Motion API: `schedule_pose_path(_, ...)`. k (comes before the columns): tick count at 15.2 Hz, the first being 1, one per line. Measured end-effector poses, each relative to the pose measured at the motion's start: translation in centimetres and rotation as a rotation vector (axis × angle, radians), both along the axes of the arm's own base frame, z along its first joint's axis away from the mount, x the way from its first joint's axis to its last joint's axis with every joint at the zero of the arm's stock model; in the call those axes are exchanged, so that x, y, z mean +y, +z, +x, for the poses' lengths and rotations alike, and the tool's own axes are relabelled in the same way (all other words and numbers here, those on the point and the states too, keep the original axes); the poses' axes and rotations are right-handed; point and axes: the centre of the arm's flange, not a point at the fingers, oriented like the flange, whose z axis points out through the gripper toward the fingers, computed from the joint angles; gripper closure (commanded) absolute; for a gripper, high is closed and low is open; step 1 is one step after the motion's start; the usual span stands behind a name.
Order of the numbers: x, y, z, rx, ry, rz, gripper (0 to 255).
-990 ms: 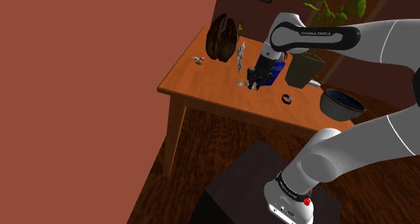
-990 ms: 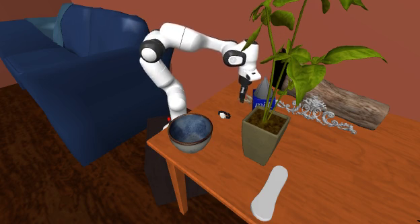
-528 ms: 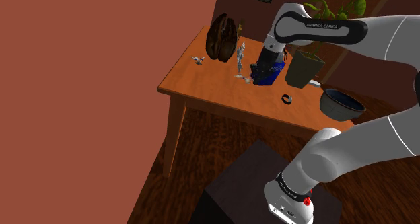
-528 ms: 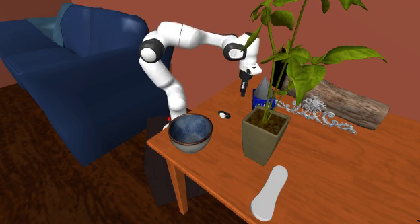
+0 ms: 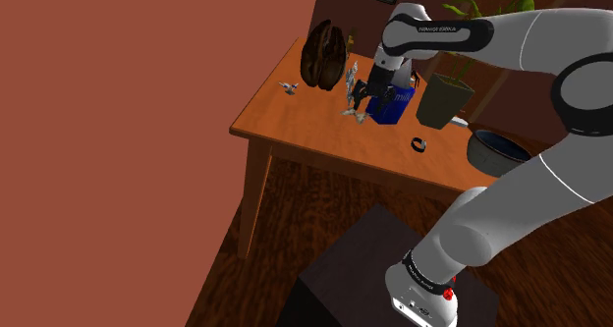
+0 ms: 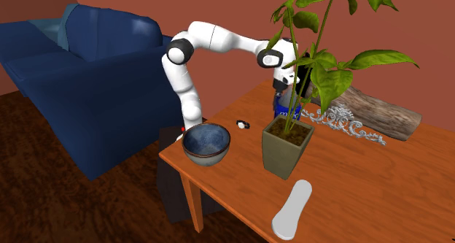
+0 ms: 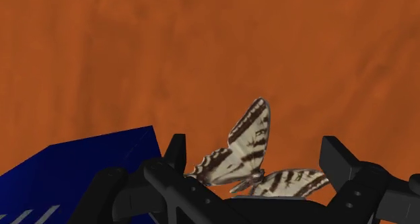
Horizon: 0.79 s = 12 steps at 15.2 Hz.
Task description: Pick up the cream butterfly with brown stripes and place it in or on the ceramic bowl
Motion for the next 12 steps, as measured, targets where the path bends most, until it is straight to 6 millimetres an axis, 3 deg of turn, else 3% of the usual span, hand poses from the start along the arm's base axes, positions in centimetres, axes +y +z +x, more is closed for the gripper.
schedule_pose_path(8,-0.4,-3.8,0.8,0.004,-0.001,-0.003,0)
schedule_pose_path(12,-0.4,-4.1,0.7,0.004,-0.001,-0.003,0)
